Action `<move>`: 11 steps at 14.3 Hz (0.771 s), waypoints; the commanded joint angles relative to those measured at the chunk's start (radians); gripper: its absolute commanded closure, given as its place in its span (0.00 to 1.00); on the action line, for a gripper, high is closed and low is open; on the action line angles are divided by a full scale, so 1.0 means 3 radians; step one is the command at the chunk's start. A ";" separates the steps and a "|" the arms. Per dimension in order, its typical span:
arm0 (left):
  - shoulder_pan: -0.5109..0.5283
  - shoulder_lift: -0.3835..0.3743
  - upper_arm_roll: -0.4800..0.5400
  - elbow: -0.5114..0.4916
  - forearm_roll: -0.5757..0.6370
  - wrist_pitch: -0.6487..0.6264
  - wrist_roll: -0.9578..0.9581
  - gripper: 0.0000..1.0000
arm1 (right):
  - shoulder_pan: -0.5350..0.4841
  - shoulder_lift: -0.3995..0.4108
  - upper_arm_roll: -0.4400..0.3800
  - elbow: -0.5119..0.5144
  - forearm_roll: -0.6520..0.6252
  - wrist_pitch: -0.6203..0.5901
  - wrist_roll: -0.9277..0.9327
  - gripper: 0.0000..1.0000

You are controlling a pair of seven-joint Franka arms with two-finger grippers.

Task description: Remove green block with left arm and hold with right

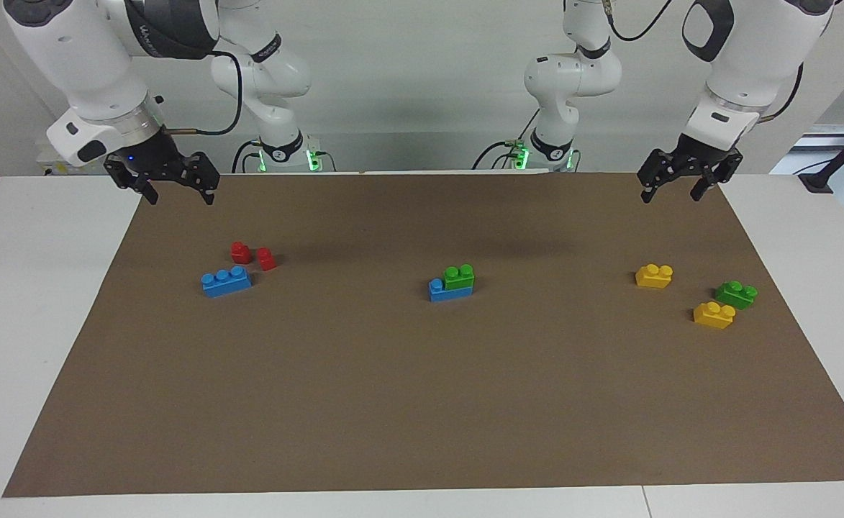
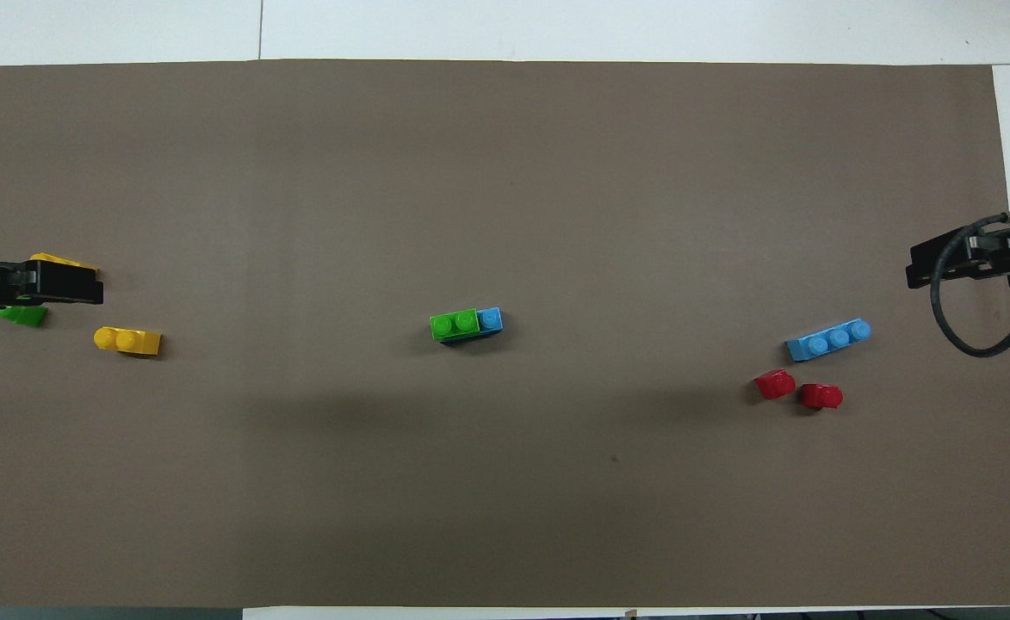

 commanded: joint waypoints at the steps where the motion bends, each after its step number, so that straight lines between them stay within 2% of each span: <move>1: -0.0009 -0.0063 0.0011 -0.0027 -0.0029 -0.0027 0.0048 0.00 | -0.0049 -0.0074 0.0043 -0.0088 0.0003 0.0059 0.0026 0.00; 8: -0.0009 -0.0063 0.0011 -0.0022 -0.0029 -0.0027 0.0048 0.00 | -0.0147 -0.0080 0.0038 -0.0104 0.0003 0.0064 -0.0193 0.00; 9: -0.0009 -0.0063 0.0011 -0.0022 -0.0029 -0.0027 0.0048 0.00 | -0.0121 -0.0090 0.0038 -0.0139 0.0003 0.0094 -0.0102 0.00; 11: -0.0009 -0.0063 0.0011 -0.0022 -0.0029 -0.0027 0.0048 0.00 | -0.0045 -0.0161 0.0048 -0.0328 0.0008 0.0344 0.0600 0.00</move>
